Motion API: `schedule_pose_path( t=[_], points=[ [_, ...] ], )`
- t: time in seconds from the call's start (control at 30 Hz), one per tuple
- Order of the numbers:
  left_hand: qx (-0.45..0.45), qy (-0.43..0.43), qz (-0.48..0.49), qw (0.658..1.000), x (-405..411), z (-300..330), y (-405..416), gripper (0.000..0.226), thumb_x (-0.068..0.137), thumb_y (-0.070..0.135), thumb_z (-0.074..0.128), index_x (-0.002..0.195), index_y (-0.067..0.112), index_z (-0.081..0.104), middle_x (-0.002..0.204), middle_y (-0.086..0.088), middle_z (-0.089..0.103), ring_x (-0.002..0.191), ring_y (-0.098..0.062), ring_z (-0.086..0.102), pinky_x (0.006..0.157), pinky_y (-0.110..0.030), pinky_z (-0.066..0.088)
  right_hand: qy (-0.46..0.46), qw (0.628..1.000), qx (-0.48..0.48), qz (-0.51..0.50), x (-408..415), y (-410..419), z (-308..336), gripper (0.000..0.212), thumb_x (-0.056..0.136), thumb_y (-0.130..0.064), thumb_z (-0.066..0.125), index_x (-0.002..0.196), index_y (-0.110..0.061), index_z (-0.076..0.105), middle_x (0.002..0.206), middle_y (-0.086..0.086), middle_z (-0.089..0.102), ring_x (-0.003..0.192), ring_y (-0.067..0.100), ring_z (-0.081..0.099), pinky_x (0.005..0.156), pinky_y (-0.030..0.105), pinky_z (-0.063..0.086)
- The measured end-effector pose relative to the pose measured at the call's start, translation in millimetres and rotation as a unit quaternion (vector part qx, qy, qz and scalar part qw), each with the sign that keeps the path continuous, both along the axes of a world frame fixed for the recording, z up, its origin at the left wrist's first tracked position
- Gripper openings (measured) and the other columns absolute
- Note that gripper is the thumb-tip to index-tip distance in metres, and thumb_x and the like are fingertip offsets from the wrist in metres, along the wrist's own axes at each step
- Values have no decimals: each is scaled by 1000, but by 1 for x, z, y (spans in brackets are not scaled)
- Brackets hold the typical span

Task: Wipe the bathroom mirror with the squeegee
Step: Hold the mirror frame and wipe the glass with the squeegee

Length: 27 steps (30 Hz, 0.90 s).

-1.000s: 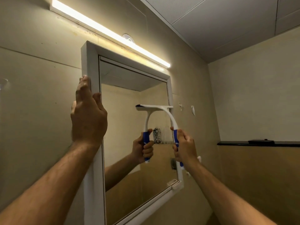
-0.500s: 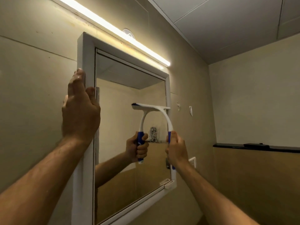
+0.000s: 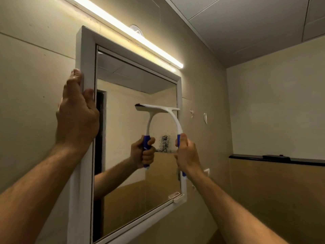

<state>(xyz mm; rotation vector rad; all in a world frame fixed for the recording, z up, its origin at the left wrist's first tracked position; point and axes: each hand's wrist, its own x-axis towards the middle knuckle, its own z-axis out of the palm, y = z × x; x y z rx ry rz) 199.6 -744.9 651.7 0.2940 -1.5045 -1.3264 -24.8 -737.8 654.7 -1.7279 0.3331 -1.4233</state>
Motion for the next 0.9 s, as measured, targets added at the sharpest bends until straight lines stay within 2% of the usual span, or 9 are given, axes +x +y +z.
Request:
schedule_pose_path(
  t=[0.17, 0.33, 0.43, 0.57, 0.67, 0.77, 0.9],
  points=[
    [15, -13, -27, 999, -3, -45, -7, 38, 93, 53, 38, 84, 16, 35, 53, 2, 27, 37, -10, 16, 36, -20, 13, 8, 1000, 30, 6, 4, -9, -48, 43, 102, -46, 27, 78, -18, 49, 60, 1, 42, 45, 10, 37, 44, 25, 33],
    [3, 15, 55, 998, -6, -11, 5, 39, 95, 54, 27, 85, 19, 39, 52, 5, 29, 35, -7, 15, 35, -18, 9, -26, 995, 62, 74, -3, 0, -11, 45, 102, -50, 29, 85, -16, 53, 55, -4, 42, 40, 9, 34, 39, 23, 31],
    [3, 33, 35, 999, -7, 2, 8, 41, 94, 56, 21, 86, 20, 40, 51, 7, 25, 35, -6, 16, 34, -17, 12, -43, 988, 80, 125, 1, 7, 4, 47, 100, -54, 30, 92, -15, 54, 54, -4, 43, 40, 11, 34, 38, 23, 31],
    [46, 46, -58, 996, -12, -29, 6, 40, 92, 57, 29, 79, 22, 44, 46, 10, 22, 33, -5, 17, 34, -13, 15, -62, 969, 135, 197, 9, 7, -30, 49, 99, -54, 33, 86, -13, 57, 53, -1, 43, 39, 12, 33, 37, 22, 28],
    [75, 34, -102, 991, -17, -53, 1, 41, 88, 57, 37, 70, 20, 47, 44, 10, 25, 33, -5, 21, 35, -14, 21, -39, 952, 183, 241, 8, 0, -54, 53, 98, -56, 33, 79, -13, 56, 53, 0, 43, 38, 12, 33, 38, 22, 28],
    [69, 19, -96, 993, -17, -46, 0, 42, 87, 55, 44, 64, 20, 47, 43, 10, 29, 33, -5, 27, 36, -15, 27, -22, 948, 178, 261, 0, -4, -47, 54, 98, -56, 32, 74, -14, 56, 53, 0, 46, 40, 12, 35, 39, 22, 30],
    [40, 37, -45, 997, -12, -10, 1, 43, 91, 56, 40, 70, 19, 47, 45, 11, 31, 33, -3, 26, 31, -14, 21, -45, 950, 158, 266, -3, 0, -10, 54, 97, -61, 33, 74, -17, 55, 54, -2, 44, 40, 10, 34, 36, 21, 30]
  ],
)
